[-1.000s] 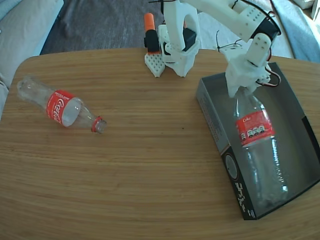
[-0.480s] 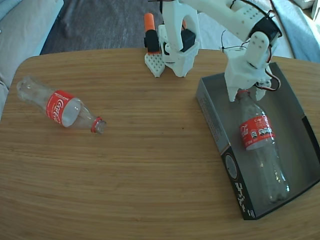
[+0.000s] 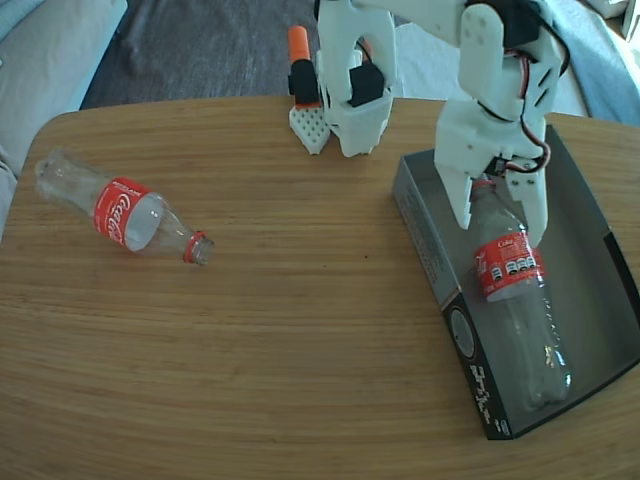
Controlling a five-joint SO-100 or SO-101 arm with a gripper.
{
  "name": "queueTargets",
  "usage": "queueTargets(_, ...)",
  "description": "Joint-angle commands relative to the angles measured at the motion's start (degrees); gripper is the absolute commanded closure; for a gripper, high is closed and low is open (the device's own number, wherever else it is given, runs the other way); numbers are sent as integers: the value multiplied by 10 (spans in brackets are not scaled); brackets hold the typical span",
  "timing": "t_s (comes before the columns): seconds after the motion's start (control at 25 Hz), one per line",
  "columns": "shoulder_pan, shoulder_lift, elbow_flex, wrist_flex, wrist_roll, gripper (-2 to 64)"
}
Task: Grasp the bottles and put them in the box.
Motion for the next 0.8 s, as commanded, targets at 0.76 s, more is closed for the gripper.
queueTargets(0.76,439,17,15,5,400,286)
